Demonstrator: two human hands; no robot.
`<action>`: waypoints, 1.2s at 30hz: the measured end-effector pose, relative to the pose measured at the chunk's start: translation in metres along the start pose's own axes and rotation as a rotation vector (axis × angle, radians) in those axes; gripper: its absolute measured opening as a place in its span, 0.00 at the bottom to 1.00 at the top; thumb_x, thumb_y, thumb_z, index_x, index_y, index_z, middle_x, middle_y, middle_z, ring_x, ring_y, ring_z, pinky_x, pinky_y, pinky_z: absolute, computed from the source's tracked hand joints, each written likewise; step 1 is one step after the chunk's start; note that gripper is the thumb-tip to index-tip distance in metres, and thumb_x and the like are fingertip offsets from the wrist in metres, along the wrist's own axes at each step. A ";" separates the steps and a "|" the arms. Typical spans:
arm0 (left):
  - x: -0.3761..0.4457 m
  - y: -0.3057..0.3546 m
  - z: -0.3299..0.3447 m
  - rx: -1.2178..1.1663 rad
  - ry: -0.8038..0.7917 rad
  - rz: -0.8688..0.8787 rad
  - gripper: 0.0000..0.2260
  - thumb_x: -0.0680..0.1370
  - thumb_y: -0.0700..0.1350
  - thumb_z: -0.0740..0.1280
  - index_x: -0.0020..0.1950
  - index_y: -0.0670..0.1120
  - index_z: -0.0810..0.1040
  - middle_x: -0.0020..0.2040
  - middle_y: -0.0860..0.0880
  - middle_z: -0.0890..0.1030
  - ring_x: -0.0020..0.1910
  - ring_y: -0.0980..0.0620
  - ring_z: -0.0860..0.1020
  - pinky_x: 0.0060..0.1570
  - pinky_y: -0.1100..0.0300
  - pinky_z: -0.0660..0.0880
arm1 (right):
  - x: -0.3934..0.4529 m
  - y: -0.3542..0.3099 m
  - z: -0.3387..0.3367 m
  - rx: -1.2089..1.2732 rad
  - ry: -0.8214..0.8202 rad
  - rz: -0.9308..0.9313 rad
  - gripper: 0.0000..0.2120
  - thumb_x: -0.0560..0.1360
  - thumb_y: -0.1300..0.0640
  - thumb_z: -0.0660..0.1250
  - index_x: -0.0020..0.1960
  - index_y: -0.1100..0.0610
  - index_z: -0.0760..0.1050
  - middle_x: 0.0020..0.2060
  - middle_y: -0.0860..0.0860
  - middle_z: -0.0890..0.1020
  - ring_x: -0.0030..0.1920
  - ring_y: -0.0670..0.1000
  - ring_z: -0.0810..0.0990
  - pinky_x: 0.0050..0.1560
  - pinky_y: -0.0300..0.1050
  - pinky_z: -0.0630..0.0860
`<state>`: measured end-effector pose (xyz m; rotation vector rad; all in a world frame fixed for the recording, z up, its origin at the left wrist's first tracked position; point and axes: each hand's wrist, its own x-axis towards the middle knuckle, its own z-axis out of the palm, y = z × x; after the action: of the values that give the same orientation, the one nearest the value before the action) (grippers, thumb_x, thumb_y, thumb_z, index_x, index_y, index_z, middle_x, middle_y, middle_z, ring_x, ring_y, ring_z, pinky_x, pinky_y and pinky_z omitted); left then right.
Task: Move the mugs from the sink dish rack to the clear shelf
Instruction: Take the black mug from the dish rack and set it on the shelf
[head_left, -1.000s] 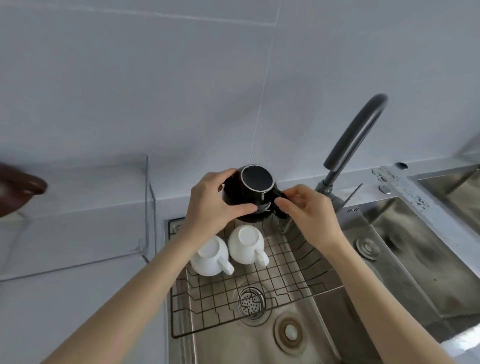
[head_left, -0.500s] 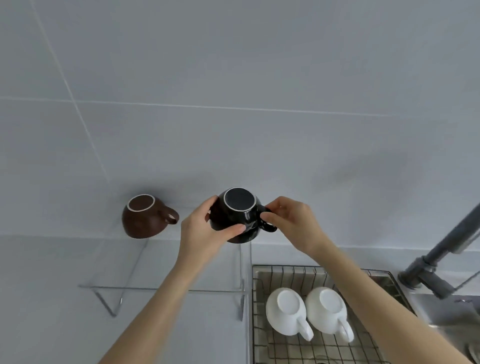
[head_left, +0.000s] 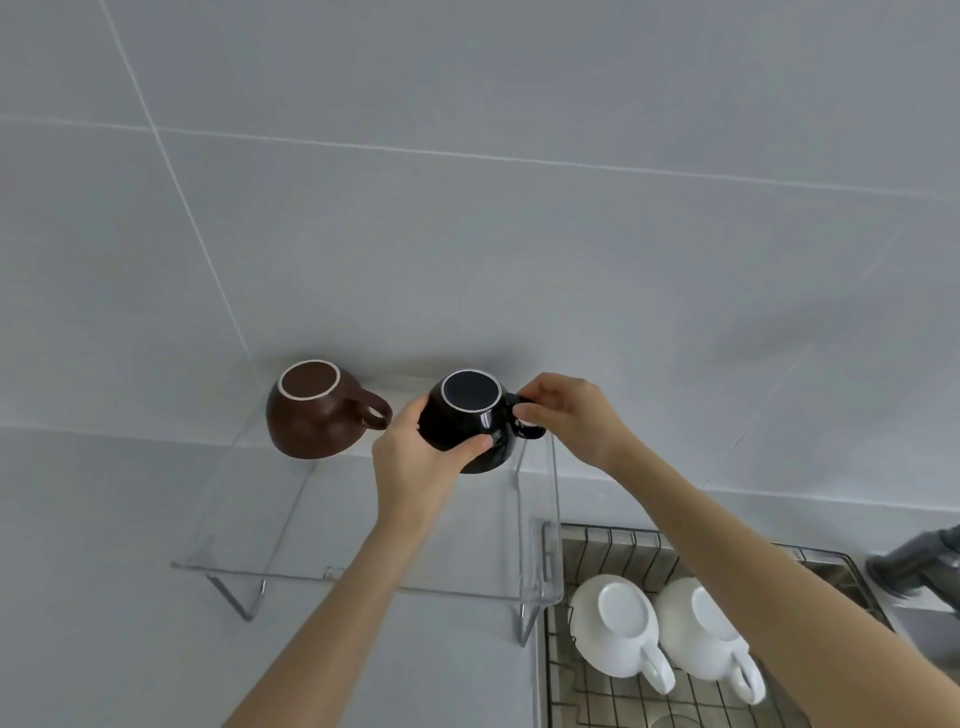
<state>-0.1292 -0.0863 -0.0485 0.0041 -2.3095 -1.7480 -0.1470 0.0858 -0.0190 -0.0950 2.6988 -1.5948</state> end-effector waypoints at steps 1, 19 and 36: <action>0.001 -0.002 0.001 0.005 -0.002 -0.004 0.25 0.59 0.44 0.78 0.55 0.48 0.77 0.48 0.52 0.81 0.50 0.52 0.78 0.50 0.62 0.72 | 0.001 0.003 0.001 0.002 0.003 0.003 0.04 0.72 0.64 0.67 0.45 0.65 0.77 0.32 0.48 0.80 0.28 0.34 0.76 0.33 0.23 0.70; -0.002 -0.005 0.015 0.120 0.074 -0.038 0.27 0.61 0.46 0.77 0.57 0.44 0.75 0.54 0.45 0.81 0.53 0.47 0.78 0.55 0.54 0.74 | 0.010 0.012 0.003 -0.131 0.026 -0.051 0.06 0.72 0.64 0.66 0.48 0.62 0.78 0.39 0.55 0.82 0.42 0.52 0.80 0.50 0.45 0.76; -0.011 0.003 0.021 0.447 0.010 0.014 0.30 0.67 0.50 0.72 0.63 0.41 0.65 0.65 0.41 0.70 0.67 0.42 0.65 0.58 0.48 0.70 | -0.008 0.017 -0.009 -0.110 0.105 -0.075 0.13 0.75 0.64 0.63 0.58 0.58 0.75 0.54 0.52 0.80 0.56 0.49 0.77 0.55 0.31 0.70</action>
<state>-0.1224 -0.0640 -0.0534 0.0758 -2.6308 -1.1873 -0.1403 0.1028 -0.0296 -0.1172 2.8959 -1.5106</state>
